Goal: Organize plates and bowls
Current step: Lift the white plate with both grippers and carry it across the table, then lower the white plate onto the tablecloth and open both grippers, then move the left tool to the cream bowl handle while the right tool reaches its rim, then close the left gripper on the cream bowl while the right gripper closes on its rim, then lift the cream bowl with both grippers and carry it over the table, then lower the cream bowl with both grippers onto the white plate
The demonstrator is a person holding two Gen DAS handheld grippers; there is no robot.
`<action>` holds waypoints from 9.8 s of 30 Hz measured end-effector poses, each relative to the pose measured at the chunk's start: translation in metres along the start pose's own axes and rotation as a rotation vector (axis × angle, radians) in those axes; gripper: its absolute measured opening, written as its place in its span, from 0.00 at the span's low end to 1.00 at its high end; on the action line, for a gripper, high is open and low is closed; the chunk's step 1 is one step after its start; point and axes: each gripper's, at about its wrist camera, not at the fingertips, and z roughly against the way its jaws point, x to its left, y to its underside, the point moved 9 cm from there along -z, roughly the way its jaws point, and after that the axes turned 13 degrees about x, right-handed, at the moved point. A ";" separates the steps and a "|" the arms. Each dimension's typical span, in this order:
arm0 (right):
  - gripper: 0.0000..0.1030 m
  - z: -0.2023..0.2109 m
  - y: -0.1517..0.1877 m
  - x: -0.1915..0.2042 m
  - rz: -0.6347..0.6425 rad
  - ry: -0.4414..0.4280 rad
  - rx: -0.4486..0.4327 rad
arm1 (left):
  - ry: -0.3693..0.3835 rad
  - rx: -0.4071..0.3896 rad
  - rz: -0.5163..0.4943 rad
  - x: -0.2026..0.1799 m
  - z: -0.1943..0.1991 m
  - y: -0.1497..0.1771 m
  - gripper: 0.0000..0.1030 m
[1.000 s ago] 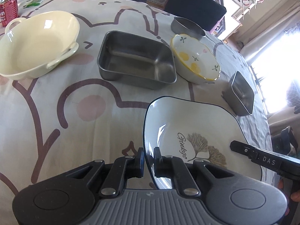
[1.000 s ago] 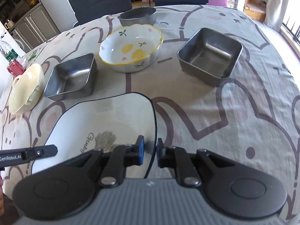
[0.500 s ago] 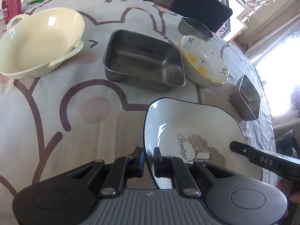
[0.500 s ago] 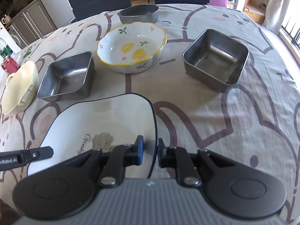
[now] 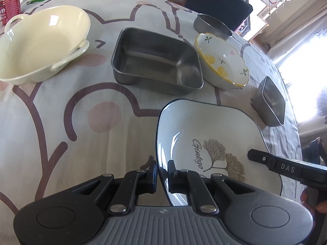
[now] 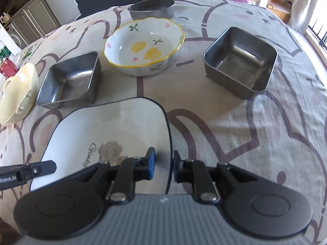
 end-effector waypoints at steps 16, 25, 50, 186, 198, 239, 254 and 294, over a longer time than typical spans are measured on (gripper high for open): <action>0.25 -0.017 0.013 0.004 0.027 0.017 0.090 | -0.038 0.046 -0.042 -0.003 -0.013 0.007 0.10; 0.24 -0.022 0.018 0.006 0.057 0.047 0.104 | -0.043 0.045 -0.060 -0.004 -0.013 0.007 0.10; 0.26 -0.024 0.020 0.004 0.051 0.022 0.113 | -0.050 0.060 -0.138 -0.006 -0.015 0.005 0.12; 0.24 -0.023 -0.115 0.255 0.058 -0.462 -0.149 | -0.096 -0.252 0.080 0.274 0.125 -0.117 0.28; 0.38 -0.038 -0.116 0.280 0.212 -0.342 -0.103 | -0.070 -0.180 0.134 0.275 0.100 -0.122 0.28; 0.25 -0.025 -0.122 0.277 0.296 -0.352 -0.097 | -0.042 -0.276 0.131 0.255 0.123 -0.122 0.28; 0.25 0.078 -0.078 0.223 0.249 -0.369 -0.235 | 0.001 -0.399 0.076 0.165 0.194 -0.071 0.27; 0.27 0.091 0.043 -0.029 -0.083 -0.254 -0.171 | 0.085 -0.166 -0.130 -0.032 0.074 -0.010 0.26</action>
